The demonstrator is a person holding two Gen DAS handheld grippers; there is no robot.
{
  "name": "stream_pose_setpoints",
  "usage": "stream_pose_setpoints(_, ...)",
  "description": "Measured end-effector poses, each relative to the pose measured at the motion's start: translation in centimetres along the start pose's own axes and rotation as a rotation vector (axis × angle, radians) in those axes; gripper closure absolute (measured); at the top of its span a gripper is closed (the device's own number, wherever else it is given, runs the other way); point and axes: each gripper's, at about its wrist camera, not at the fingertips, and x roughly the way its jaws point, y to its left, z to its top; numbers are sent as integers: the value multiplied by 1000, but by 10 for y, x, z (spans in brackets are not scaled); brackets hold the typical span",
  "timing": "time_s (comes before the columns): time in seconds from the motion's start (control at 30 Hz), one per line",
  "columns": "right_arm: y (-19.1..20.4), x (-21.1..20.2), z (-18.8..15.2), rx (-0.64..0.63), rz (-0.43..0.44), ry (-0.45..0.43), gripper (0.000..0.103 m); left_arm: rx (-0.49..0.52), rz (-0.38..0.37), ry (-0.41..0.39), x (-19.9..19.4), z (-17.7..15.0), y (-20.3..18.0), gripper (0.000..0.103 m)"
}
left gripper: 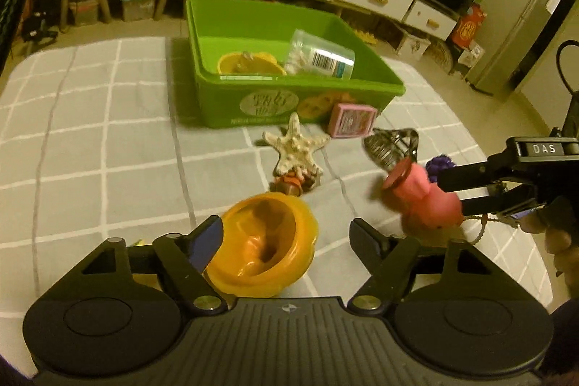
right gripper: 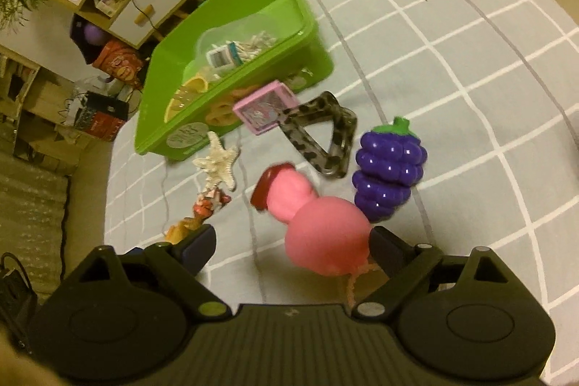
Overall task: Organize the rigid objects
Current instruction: 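Grasp the orange cup with the left gripper while the right approaches the pink pig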
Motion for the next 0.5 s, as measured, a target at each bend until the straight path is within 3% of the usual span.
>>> stream_pose_setpoints(0.17, -1, 10, -2, -4, -27, 29, 32, -23, 6, 17, 6, 1, 4, 34)
stream_pose_setpoints(0.37, 1, 21, -4, -11, -57, 45, 32, 30, 39, 7, 6, 0, -3, 31)
stream_pose_setpoints(0.5, 1, 27, -5, -15, -75, 53, 33, 1, 57, 19, 11, 0, 6, 27)
